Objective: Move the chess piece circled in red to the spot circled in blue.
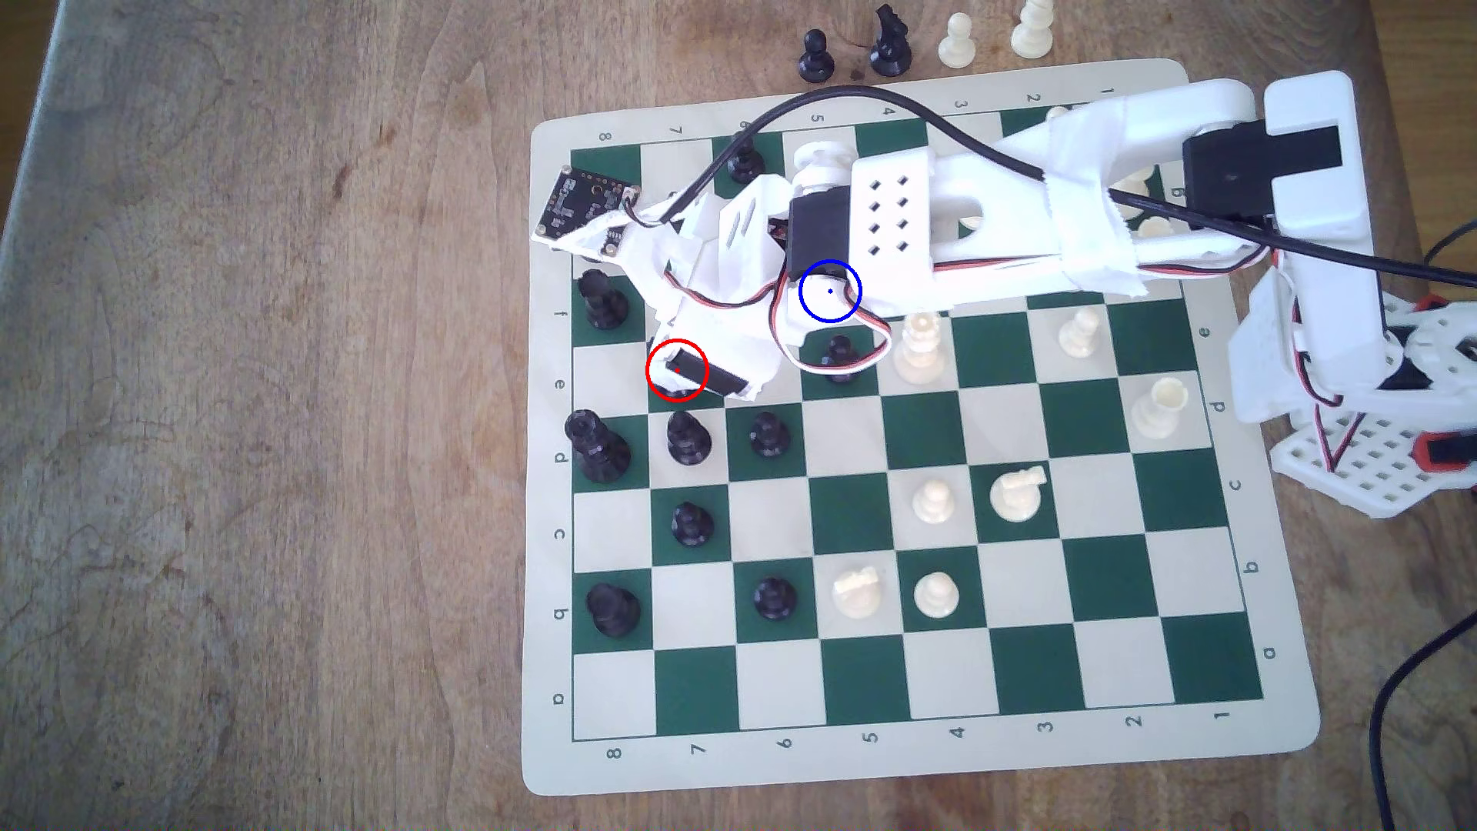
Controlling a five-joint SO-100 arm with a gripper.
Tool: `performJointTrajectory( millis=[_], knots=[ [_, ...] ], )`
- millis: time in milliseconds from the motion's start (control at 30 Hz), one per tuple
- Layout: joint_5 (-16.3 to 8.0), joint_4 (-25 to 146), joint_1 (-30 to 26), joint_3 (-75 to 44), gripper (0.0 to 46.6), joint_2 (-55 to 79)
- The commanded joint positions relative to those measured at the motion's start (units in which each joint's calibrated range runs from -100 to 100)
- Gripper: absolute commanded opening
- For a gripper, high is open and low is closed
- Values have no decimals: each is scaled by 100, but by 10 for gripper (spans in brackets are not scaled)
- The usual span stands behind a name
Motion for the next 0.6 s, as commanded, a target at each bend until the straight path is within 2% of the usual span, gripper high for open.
performJointTrajectory(
  millis=[0, 267, 567],
  knots=[
    [39, 102, 144, -638, 3, -754],
    [103, 282, 300, -457, 3, -1653],
    [107, 282, 245, 1057, 3, -2995]
  ],
)
